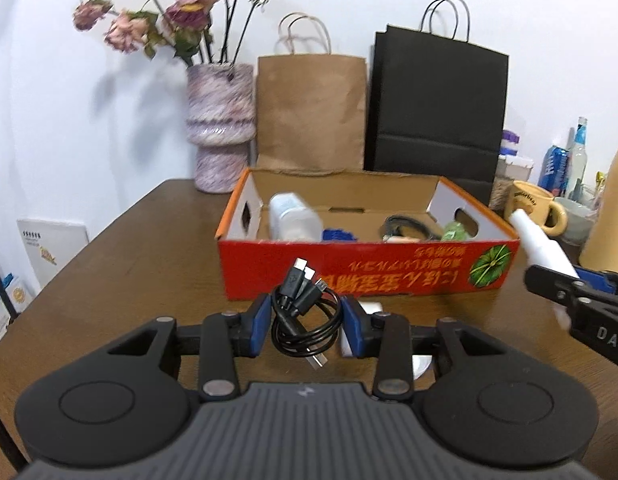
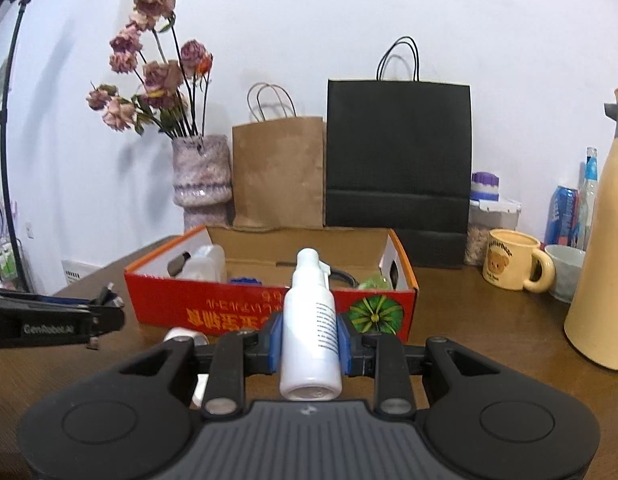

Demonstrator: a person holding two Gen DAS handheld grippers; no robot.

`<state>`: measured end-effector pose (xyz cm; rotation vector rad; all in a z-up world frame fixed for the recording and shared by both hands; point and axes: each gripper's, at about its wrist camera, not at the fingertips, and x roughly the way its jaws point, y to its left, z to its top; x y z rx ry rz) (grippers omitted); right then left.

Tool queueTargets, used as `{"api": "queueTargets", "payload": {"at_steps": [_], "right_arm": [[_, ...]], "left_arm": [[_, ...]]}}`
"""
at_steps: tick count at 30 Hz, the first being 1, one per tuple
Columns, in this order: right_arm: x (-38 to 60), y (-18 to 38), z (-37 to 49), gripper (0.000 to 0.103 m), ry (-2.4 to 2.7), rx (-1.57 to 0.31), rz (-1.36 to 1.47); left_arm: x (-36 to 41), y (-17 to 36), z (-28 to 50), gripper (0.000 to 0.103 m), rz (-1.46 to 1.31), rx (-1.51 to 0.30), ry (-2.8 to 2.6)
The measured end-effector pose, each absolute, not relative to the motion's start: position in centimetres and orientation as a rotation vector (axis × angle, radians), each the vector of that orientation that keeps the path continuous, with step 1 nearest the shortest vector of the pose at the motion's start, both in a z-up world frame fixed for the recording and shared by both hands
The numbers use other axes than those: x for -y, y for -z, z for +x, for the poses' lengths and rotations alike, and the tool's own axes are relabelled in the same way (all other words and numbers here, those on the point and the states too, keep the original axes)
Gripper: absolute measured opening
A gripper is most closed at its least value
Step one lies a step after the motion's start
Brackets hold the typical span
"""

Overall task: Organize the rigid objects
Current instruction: 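Carry the spray bottle over the box with the right tool while the left tool carries the black cable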

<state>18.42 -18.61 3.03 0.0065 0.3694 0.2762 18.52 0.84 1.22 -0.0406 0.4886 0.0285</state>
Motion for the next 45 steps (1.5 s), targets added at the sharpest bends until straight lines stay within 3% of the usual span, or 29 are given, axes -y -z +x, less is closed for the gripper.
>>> {"api": "queueTargets", "payload": {"at_steps": [18, 45], "right_arm": [[17.0, -6.0, 24.8, 0.027, -0.28, -0.303, 0.033], [15.2, -4.1, 35.4, 0.027, -0.276, -0.348, 0.041]], "left_arm": [[1.1, -5.3, 24.2, 0.039, -0.088, -0.408, -0.03], [1.0, -3.9, 34.6, 0.039, -0.081, -0.435, -0.075]]}}
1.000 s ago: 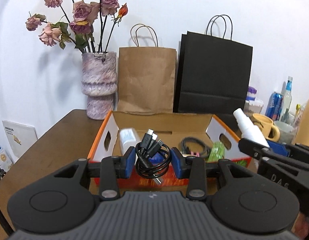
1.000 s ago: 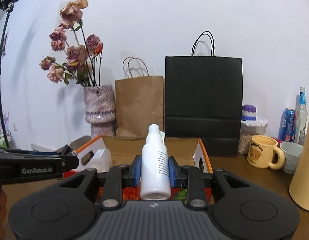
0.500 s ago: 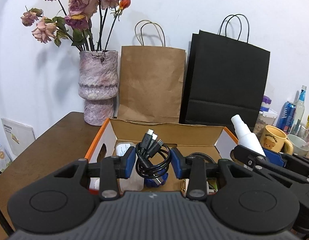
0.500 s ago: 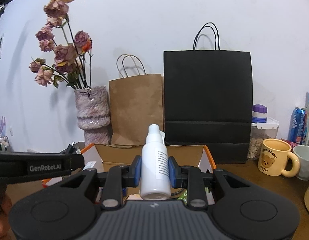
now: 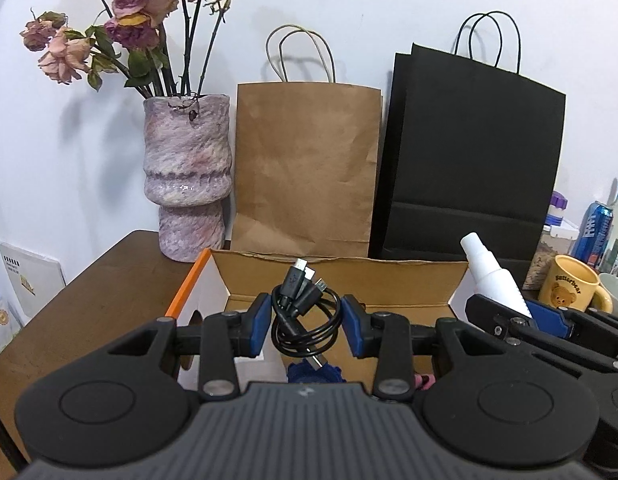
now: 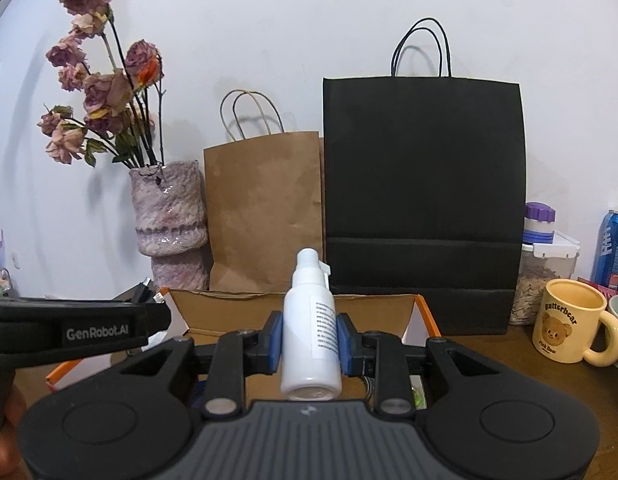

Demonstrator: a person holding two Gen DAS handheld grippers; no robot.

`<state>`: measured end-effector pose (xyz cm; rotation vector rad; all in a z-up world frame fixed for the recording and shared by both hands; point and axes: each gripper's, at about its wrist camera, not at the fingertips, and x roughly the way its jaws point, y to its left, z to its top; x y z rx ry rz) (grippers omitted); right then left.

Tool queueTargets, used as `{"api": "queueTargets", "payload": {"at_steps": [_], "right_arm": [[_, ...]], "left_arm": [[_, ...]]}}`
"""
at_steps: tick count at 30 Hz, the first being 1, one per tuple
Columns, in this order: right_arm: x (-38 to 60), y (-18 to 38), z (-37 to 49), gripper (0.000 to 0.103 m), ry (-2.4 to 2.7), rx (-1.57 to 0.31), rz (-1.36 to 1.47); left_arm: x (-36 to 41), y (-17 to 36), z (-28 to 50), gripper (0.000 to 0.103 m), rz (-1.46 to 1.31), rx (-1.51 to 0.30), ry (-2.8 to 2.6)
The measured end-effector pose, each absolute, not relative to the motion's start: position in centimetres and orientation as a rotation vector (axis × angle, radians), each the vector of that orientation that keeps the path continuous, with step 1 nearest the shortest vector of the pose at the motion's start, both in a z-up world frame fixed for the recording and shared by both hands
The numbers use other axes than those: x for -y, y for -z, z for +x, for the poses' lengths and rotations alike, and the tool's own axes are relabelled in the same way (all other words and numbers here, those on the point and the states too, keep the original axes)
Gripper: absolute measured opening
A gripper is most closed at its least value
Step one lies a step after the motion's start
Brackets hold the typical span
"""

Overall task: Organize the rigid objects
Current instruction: 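Carry the spray bottle over the box with the right tool while the left tool carries the black cable, then open both tools to drop the spray bottle and black cable into the box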

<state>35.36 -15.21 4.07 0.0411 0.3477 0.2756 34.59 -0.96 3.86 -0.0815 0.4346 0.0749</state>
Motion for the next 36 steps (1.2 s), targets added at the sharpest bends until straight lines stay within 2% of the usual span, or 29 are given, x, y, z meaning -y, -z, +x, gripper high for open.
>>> {"api": "queueTargets", "payload": {"at_steps": [19, 22, 24, 25, 26, 27, 28, 29, 36], "right_arm": [[14.7, -1.5, 39.2, 0.027, -0.283, -0.449, 0.005], [14.9, -1.1, 39.2, 0.028, -0.286, -0.466, 0.012], [15.0, -1.0, 39.2, 0.036, -0.277, -0.466, 0.009], [15.1, -1.0, 39.2, 0.053, -0.268, -0.462, 0.009], [15.2, -1.1, 39.1, 0.074, -0.262, -0.452, 0.01], [15.3, -1.1, 39.0, 0.083, -0.259, -0.442, 0.012], [15.4, -1.2, 38.9, 0.095, -0.258, -0.428, 0.015], [15.5, -1.3, 38.9, 0.101, -0.256, -0.422, 0.018], [15.5, -1.2, 39.1, 0.103, -0.251, -0.425, 0.019]], "left_arm": [[-0.1, -2.0, 38.6, 0.041, -0.038, -0.487, -0.102], [-0.3, -2.2, 38.5, 0.057, -0.034, -0.473, -0.12], [-0.4, -2.4, 38.2, 0.077, -0.028, -0.456, -0.127], [-0.4, -2.5, 38.2, 0.083, -0.022, -0.446, -0.137], [-0.4, -2.6, 38.1, 0.095, -0.019, -0.438, -0.145], [-0.5, -2.6, 38.0, 0.103, -0.018, -0.432, -0.147], [-0.6, -2.7, 38.0, 0.103, -0.019, -0.427, -0.147], [-0.7, -2.8, 38.0, 0.103, -0.02, -0.428, -0.148], [-0.9, -2.7, 38.1, 0.103, -0.036, -0.436, -0.149]]}}
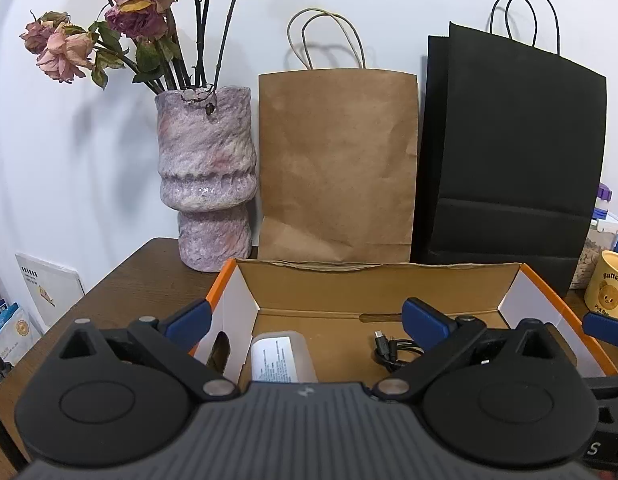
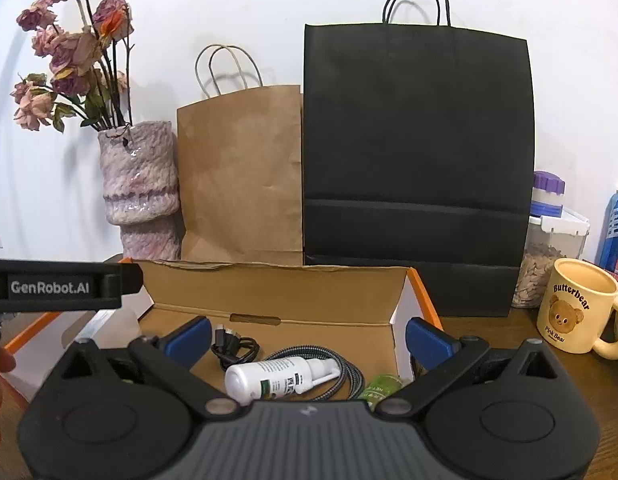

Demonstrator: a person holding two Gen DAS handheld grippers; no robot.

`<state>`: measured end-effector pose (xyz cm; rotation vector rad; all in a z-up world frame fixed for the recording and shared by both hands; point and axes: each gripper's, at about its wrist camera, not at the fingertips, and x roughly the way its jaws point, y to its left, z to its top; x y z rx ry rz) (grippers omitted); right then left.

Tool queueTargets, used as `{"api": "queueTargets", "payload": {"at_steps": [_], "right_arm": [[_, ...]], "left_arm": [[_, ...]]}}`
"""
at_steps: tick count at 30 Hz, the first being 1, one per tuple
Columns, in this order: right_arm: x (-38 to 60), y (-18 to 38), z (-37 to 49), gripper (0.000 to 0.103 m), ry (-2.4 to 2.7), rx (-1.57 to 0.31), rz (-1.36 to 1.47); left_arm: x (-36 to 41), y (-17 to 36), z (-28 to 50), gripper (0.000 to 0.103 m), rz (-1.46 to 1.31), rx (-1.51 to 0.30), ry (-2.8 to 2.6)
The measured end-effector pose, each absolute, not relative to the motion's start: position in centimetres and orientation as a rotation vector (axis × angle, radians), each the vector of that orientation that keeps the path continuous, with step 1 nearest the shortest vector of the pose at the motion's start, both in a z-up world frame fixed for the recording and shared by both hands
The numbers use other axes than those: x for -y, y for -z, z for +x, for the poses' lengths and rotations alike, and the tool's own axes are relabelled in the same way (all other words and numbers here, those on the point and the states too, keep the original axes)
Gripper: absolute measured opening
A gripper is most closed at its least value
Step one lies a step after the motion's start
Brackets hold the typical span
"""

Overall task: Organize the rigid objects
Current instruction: 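Open both tools to drop the spray bottle and black cable into the box, then move both tools back from the box toward the tape roll and cap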

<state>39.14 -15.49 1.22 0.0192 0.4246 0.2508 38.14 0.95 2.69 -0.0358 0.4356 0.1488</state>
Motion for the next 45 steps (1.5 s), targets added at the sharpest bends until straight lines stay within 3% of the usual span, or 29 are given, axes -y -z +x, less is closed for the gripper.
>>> {"api": "queueTargets", "payload": {"at_steps": [22, 45], "right_arm": [[17.0, -4.0, 34.7, 0.103, -0.249, -0.369, 0.024], [17.8, -5.3, 23.6, 0.103, -0.31, -0.402, -0.011]], "left_arm": [[-1.8, -4.7, 33.6, 0.103, -0.055, -0.409, -0.114], [-4.5, -5.1, 22.7, 0.103, -0.053, -0.439, -0.091]]}}
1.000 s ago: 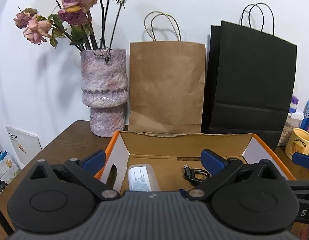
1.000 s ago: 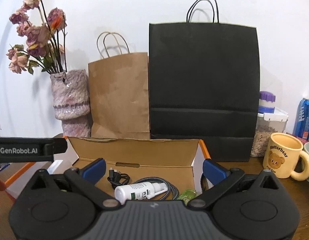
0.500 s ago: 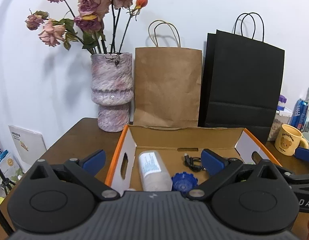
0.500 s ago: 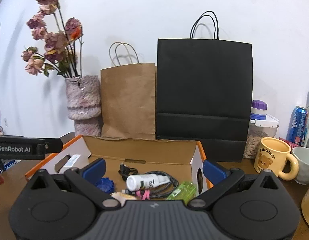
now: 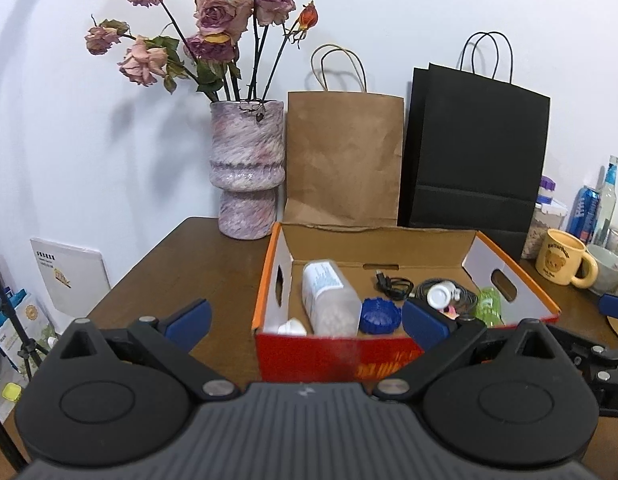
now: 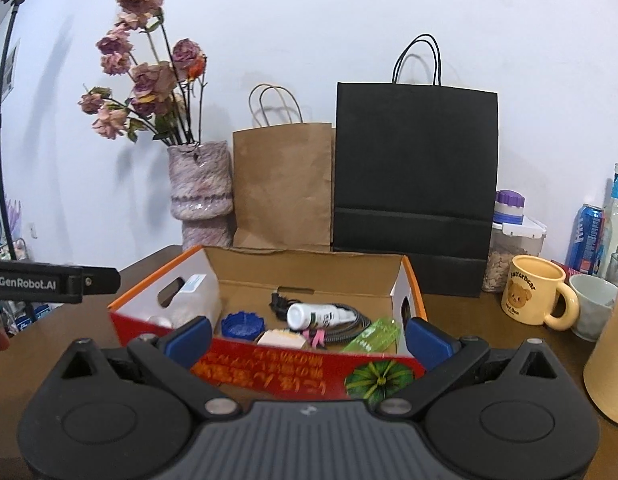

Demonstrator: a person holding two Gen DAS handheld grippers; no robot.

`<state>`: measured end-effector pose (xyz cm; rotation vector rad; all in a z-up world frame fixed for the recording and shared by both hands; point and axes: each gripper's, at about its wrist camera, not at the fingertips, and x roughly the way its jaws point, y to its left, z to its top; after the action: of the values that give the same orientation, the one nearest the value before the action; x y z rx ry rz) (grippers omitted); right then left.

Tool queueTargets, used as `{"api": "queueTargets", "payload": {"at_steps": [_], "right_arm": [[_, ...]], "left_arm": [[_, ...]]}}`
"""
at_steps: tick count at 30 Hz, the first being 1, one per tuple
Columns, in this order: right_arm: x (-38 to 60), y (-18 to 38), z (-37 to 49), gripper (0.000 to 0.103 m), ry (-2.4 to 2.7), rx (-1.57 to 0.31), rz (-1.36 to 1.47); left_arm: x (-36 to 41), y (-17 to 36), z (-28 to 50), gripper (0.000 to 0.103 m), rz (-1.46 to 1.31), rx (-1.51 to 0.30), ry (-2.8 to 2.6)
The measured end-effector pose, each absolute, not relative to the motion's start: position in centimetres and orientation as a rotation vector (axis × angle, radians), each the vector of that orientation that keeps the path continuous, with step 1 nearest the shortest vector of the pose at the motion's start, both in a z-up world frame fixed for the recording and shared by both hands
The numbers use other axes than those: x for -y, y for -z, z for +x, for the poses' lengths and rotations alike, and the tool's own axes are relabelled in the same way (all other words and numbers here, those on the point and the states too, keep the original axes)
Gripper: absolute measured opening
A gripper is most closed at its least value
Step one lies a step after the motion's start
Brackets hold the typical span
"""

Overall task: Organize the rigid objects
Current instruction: 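Move both tools back from the box toward the tape roll and cap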

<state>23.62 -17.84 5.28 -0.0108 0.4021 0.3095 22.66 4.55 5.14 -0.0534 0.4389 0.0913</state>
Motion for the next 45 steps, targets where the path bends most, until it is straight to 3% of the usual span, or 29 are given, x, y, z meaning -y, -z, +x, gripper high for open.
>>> {"api": "queueTargets", "payload": {"at_steps": [22, 42, 45], "right_arm": [[16.4, -1.8, 16.5, 0.103, -0.333, -0.548, -0.069], [12.0, 0.6, 19.1, 0.103, -0.359, -0.633, -0.117], [10.7, 1.2, 20.3, 0.099, -0.359, -0.647, -0.144]], "left_arm": [[-6.6, -0.4, 16.0, 0.103, 0.071, -0.558, -0.047], [-9.0, 1.5, 17.1, 0.103, 0.018, -0.622, -0.071], [-9.3, 1.5, 17.1, 0.103, 0.013, -0.625, -0.08]]}}
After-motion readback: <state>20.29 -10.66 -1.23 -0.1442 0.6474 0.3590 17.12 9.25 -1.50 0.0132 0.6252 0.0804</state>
